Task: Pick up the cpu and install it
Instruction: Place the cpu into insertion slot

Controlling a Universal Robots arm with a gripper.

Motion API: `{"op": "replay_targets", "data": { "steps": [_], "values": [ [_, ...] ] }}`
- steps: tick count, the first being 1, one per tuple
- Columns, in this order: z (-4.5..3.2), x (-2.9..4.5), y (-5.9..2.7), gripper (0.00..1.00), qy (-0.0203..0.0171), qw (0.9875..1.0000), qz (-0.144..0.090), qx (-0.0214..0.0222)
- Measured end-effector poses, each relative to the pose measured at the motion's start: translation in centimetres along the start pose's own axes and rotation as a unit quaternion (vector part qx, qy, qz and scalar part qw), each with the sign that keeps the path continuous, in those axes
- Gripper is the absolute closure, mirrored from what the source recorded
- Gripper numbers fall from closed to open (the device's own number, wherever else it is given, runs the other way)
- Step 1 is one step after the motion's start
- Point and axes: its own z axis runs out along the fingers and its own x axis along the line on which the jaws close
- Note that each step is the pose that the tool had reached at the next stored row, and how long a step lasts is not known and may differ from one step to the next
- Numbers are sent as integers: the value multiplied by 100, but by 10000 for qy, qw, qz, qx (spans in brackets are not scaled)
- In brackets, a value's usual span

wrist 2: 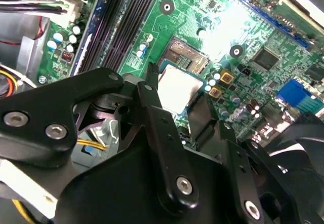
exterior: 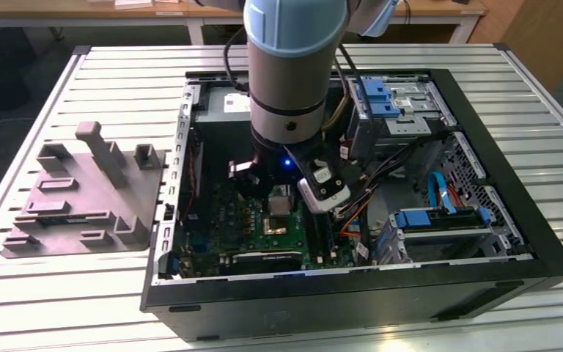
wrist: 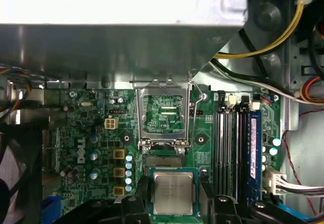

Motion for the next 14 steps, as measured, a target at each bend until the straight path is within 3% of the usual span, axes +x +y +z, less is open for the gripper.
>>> {"op": "replay_targets", "data": {
  "steps": [6,14],
  "values": [
    [104,5,-51,53,3,10000,0,-2],
    [248,45,-56,53,10,10000,0,-1]
  ]
}}
